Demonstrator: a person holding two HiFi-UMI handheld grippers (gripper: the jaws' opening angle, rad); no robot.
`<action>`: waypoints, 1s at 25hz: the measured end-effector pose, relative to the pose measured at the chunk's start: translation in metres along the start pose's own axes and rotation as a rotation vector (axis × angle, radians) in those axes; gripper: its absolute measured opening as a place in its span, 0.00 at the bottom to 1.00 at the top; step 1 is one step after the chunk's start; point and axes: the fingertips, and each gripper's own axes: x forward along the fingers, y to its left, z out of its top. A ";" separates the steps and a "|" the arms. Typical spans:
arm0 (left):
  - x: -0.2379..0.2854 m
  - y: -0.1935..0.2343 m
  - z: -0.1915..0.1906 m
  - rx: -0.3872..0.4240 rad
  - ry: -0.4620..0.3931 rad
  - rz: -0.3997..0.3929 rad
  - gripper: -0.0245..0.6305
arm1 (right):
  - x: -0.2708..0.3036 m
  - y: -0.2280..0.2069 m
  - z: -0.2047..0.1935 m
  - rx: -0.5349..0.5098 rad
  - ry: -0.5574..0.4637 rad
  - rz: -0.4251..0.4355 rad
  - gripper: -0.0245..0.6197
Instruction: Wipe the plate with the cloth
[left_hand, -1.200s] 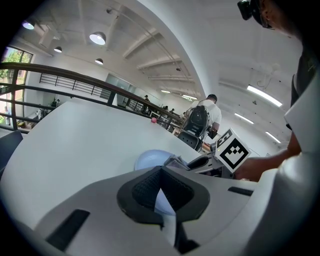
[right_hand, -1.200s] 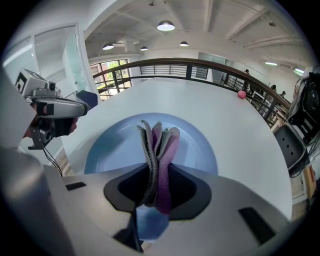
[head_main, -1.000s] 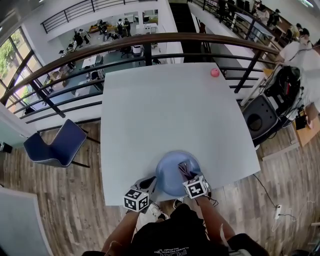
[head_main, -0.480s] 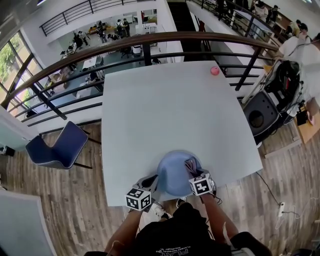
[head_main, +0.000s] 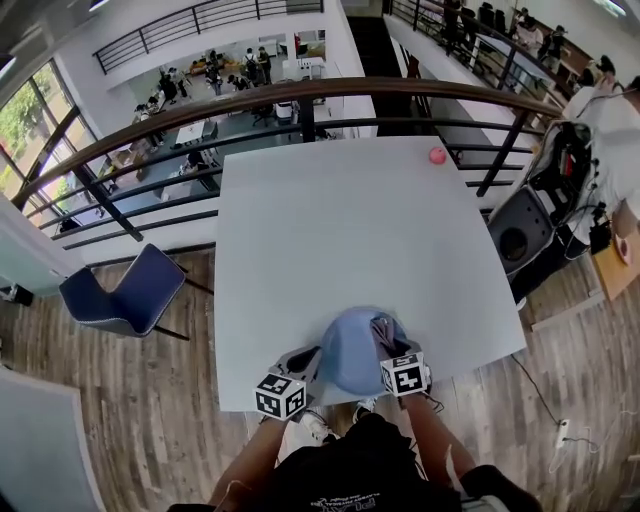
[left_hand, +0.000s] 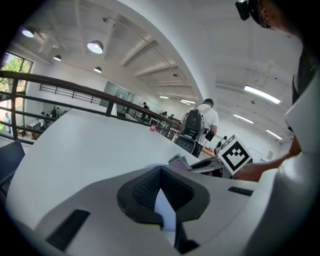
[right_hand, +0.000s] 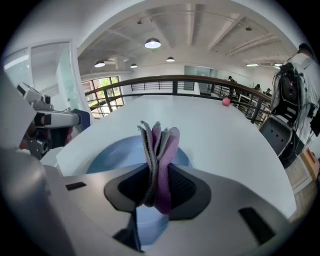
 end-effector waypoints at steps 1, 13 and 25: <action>-0.004 0.000 0.006 0.010 -0.012 0.001 0.04 | -0.002 0.005 0.008 0.008 -0.028 0.006 0.21; -0.043 -0.013 0.071 0.103 -0.191 -0.002 0.04 | -0.081 0.043 0.087 0.005 -0.392 -0.045 0.21; -0.087 -0.021 0.116 0.141 -0.284 0.086 0.04 | -0.141 0.073 0.151 -0.095 -0.596 0.050 0.21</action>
